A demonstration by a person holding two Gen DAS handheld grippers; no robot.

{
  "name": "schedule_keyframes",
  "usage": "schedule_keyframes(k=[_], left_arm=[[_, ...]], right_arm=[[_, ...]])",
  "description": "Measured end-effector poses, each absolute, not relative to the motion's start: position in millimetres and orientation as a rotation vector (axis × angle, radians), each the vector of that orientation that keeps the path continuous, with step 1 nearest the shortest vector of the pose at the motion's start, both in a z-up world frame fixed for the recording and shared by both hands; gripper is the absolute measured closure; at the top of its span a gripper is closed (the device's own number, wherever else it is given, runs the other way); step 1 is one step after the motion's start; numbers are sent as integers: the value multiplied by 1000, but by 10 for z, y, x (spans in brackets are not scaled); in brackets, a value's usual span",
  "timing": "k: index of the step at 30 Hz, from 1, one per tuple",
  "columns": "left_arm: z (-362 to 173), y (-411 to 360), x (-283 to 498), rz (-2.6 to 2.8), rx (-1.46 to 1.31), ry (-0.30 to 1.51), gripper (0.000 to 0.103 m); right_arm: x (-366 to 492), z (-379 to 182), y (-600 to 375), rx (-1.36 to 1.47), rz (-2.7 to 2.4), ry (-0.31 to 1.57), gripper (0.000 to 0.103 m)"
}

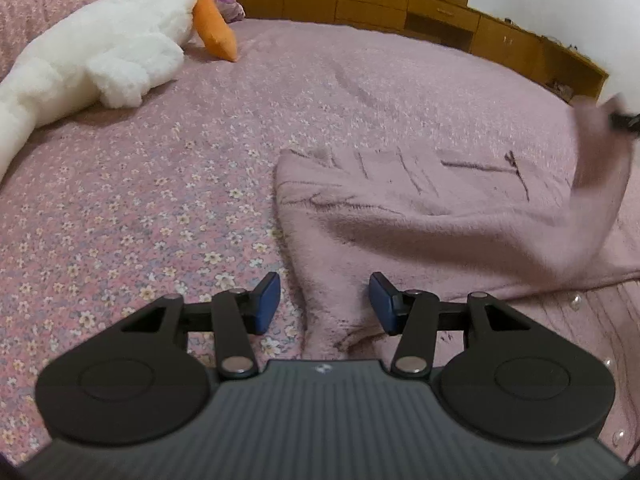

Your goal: Fold small clothes

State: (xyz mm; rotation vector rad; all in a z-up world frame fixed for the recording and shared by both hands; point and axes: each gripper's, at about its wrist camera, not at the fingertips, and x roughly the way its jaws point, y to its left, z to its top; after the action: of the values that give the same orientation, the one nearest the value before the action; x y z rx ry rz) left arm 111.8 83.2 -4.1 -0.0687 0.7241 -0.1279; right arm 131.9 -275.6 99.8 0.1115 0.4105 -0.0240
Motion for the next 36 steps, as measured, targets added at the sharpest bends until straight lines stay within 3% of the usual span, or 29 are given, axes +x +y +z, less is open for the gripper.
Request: schedule_keyframes(k=[3, 11, 13, 15, 17, 18, 23, 29, 31, 32, 36], left_arm=[[-58, 806, 1128, -126, -54, 730, 53], [-72, 812, 1127, -133, -51, 734, 52], [-73, 803, 1126, -135, -46, 733, 52], [-67, 805, 1129, -135, -48, 735, 52], [-43, 816, 1120, -138, -56, 733, 52], [-22, 821, 1109, -138, -56, 727, 52], [110, 855, 1117, -126, -76, 698, 52], [148, 745, 1228, -169, -105, 715, 52], [100, 669, 1264, -195, -96, 716, 52], [71, 641, 1267, -209, -96, 714, 52], [-57, 586, 1248, -234, -85, 695, 52]], right_arm=[[1129, 891, -3036, 142, -98, 409, 93], [847, 76, -3512, 256, -167, 645, 91], [789, 70, -3516, 283, -140, 636, 79], [749, 138, -3537, 285, -113, 643, 55], [713, 225, -3586, 294, -85, 640, 45], [677, 250, -3589, 297, -78, 625, 45], [921, 455, -3611, 248, -57, 564, 45], [1477, 183, -3579, 177, -58, 687, 46], [1506, 95, -3519, 145, -62, 686, 61], [1489, 92, -3487, 116, -45, 671, 90], [1306, 306, -3366, 45, 5, 561, 92]])
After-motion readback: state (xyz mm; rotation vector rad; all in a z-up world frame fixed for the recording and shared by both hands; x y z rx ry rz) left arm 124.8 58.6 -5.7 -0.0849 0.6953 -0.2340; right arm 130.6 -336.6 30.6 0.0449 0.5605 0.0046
